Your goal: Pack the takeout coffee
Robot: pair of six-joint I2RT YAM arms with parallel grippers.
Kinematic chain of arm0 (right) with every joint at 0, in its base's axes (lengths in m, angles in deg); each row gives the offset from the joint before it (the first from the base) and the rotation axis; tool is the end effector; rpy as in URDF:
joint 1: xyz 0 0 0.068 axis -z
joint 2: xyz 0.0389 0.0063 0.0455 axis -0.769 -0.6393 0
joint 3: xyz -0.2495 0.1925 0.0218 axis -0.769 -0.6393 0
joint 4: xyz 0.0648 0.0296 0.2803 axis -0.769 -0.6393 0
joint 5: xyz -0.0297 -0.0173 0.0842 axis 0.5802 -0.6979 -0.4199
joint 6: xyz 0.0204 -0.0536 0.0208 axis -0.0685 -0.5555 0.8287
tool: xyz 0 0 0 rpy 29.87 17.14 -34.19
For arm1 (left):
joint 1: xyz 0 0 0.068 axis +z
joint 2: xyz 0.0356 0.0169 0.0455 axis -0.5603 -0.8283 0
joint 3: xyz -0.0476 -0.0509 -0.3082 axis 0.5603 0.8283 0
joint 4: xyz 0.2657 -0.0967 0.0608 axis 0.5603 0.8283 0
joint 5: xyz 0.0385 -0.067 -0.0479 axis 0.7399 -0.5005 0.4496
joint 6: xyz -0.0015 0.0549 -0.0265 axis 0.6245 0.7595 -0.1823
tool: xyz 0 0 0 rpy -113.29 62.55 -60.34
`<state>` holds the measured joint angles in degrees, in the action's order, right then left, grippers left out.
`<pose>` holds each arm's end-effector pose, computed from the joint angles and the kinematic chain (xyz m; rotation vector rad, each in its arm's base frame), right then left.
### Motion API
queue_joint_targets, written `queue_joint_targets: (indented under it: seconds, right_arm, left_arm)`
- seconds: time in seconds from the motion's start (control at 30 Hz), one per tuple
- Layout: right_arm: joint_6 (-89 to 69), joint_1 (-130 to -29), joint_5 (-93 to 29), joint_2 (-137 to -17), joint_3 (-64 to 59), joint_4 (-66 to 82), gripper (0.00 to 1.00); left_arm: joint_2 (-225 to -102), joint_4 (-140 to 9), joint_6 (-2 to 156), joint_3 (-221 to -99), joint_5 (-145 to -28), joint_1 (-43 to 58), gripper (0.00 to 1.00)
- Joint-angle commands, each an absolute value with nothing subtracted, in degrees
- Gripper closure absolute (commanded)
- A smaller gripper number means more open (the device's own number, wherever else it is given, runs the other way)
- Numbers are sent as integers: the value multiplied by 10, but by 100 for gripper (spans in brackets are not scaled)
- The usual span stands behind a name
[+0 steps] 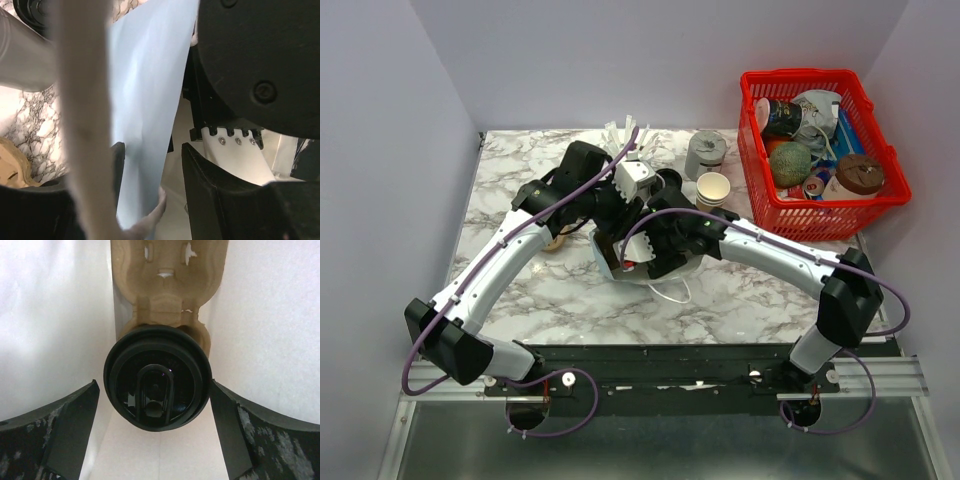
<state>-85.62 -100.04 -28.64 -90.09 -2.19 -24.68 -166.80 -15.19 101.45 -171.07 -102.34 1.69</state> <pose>0.2526 0.3044 0.2973 -2.1416 1.2329 -0.0441 0.2540 -0.1832 0.4170 1.0997 2.0705 -0.6581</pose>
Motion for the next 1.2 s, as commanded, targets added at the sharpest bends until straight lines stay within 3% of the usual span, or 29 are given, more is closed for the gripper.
queue_joint_targets:
  seconds: [0.0, 0.63, 1.17]
  right_arm:
    - [-817, -991, -304, -868, 9, -244, 0]
    - [-757, -1000, -362, -839, 109, -374, 2]
    - [-724, -1004, -369, -798, 226, -373, 1]
  left_arm:
    - [-1674, -114, 1005, -1716, -1054, 9, 42]
    - [-1702, -111, 984, -1733, -1061, 24, 42]
    - [-1747, -127, 1016, -1820, -940, 81, 43]
